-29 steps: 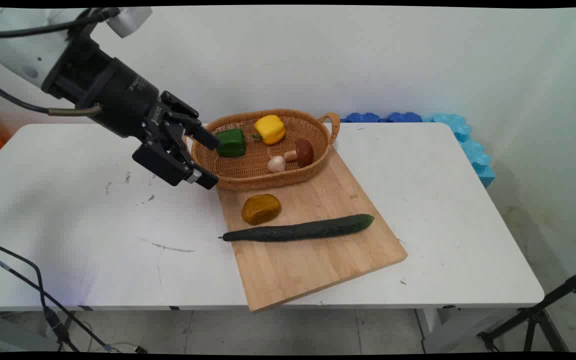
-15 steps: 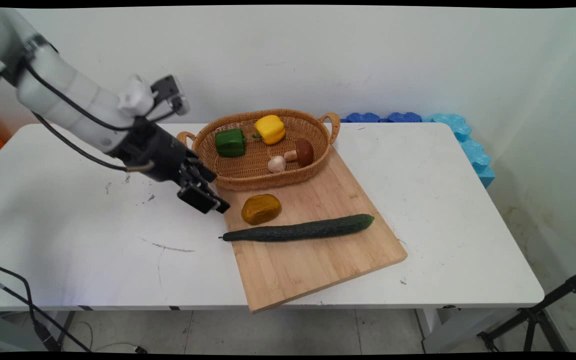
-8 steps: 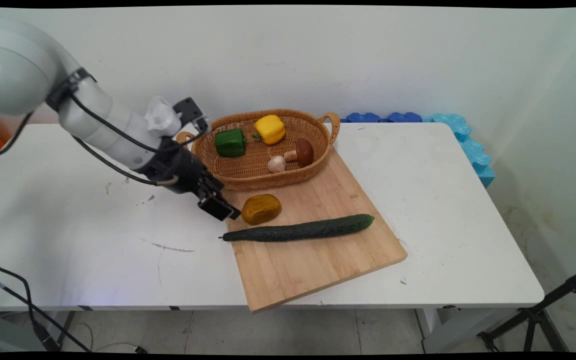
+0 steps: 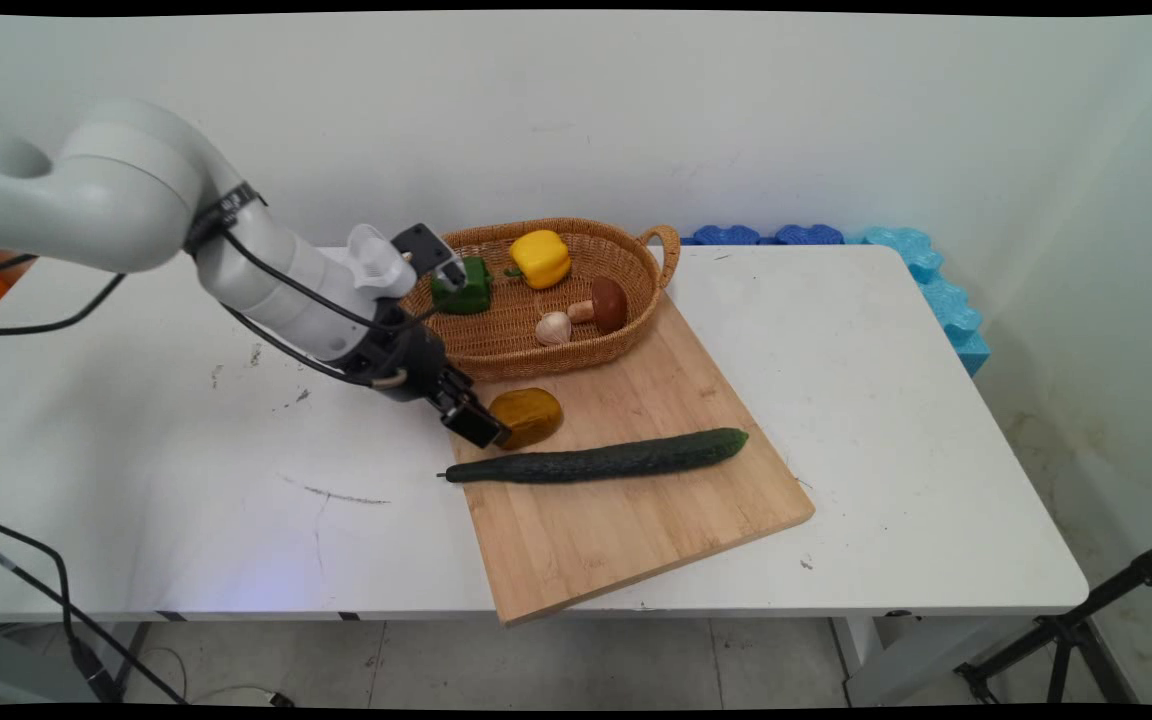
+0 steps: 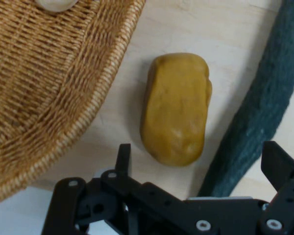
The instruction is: Pick up the potato from the cutting board, then place the picked object in the vegetable basket
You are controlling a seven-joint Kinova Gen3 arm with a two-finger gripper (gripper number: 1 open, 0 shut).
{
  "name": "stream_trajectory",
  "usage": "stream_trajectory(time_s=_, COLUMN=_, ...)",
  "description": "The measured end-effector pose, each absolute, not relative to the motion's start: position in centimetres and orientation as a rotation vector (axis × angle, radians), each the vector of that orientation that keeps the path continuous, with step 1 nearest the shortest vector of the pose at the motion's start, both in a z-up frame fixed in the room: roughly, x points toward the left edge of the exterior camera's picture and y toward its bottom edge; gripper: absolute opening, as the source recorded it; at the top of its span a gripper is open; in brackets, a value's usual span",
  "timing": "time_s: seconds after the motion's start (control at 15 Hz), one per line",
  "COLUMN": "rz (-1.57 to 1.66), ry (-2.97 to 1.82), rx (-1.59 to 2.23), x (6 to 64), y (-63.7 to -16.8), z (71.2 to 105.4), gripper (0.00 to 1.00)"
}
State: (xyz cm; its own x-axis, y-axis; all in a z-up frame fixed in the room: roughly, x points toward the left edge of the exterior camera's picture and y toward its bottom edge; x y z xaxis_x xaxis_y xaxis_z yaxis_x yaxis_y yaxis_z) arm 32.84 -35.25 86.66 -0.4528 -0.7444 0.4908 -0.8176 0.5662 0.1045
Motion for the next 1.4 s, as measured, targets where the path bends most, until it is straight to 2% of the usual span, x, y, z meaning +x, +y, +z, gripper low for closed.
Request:
stream_trajectory(time_s=0.6, rz=0.206, ry=-2.293, rx=1.281, x=31.1, y=-36.8, z=84.3, gripper=1.0)
stream_trajectory(time_s=0.67, rz=0.207, ry=-2.292, rx=1.282, x=31.0, y=-36.9, z=84.1, gripper=0.0)
stream_trajectory(time_s=1.13, rz=0.195, ry=-2.297, rx=1.258, x=30.2, y=-36.7, z=83.9, gripper=0.0)
stream_trajectory(time_s=1.4, rz=0.189, ry=-2.308, rx=1.198, x=29.8, y=-35.7, z=86.2, gripper=0.0)
